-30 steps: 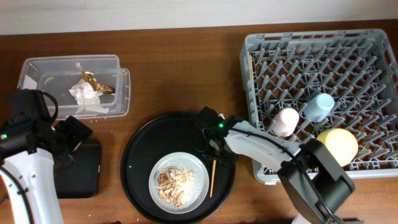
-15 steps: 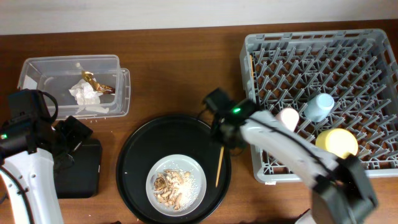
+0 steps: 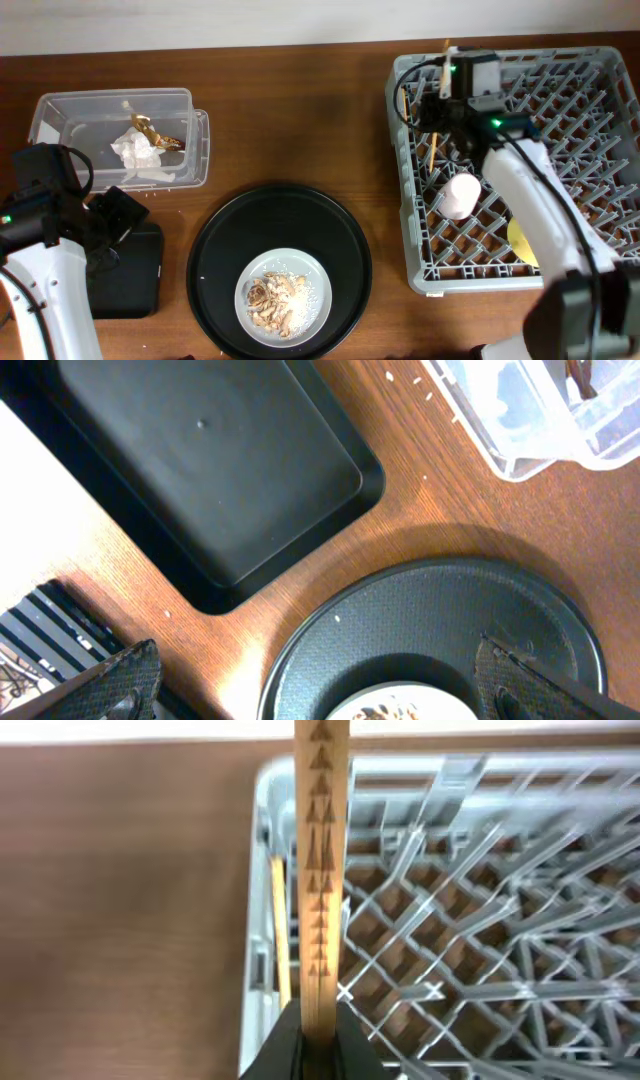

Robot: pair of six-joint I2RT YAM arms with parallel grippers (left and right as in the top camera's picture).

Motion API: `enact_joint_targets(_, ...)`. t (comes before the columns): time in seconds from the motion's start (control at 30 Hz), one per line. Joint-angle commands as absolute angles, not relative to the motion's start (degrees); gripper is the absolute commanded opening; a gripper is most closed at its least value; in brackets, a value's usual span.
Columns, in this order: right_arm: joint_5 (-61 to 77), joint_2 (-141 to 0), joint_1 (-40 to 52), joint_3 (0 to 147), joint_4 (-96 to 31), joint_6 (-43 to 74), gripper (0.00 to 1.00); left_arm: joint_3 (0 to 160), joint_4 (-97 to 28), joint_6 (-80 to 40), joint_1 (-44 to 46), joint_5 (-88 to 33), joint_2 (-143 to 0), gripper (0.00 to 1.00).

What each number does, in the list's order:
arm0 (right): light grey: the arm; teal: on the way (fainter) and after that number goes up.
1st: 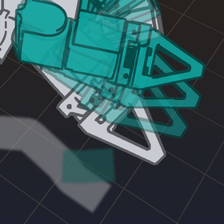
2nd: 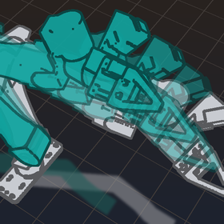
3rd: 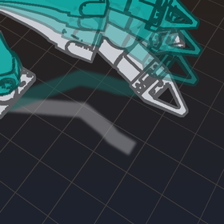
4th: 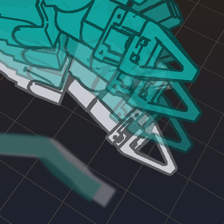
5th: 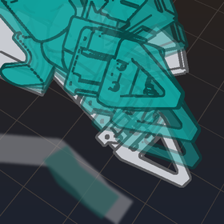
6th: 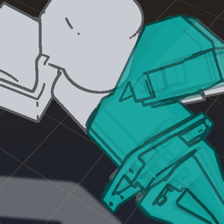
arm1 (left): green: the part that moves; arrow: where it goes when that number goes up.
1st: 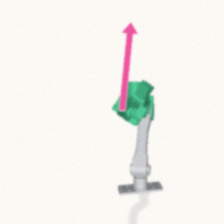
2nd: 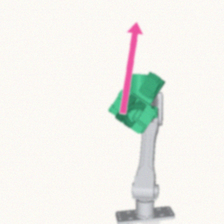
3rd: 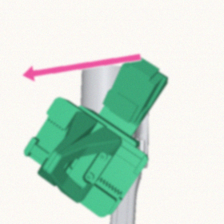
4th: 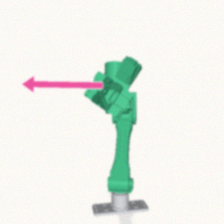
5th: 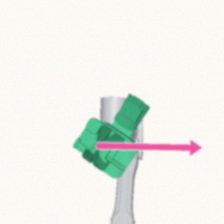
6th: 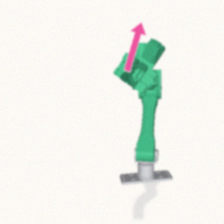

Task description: Sort waste into correct bins and load items into the dishwasher rack

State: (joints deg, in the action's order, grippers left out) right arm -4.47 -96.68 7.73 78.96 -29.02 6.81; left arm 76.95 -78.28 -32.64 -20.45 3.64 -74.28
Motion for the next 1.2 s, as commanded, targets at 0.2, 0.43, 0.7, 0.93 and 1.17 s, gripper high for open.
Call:
enact_joint_targets(0.2, -0.4, -100.6, 7.5, 79.5, -28.9, 9.9, 0.99, 77.7, -78.3, -33.2, -20.8, 3.9, -74.3, 0.99)
enact_joint_targets(0.43, 6.2, -79.9, 7.5, 80.0, -39.6, 13.0, 0.99, 77.7, -78.3, -33.2, -20.8, 3.9, -74.3, 0.99)
enact_joint_targets(0.7, 9.3, -49.5, 7.5, 79.9, -47.7, 12.9, 0.99, 77.7, -78.3, -33.2, -20.8, 3.9, -74.3, 0.99)
enact_joint_targets(0.93, -15.3, -46.5, 7.4, 79.9, -61.9, 23.4, 0.99, 77.7, -78.3, -33.2, -20.8, 3.9, -74.3, 0.99)
enact_joint_targets(1.17, -17.8, -54.5, 1.6, 79.9, -62.0, 26.1, 0.99, 77.7, -78.3, -33.2, -20.8, 3.9, -74.3, 0.99)
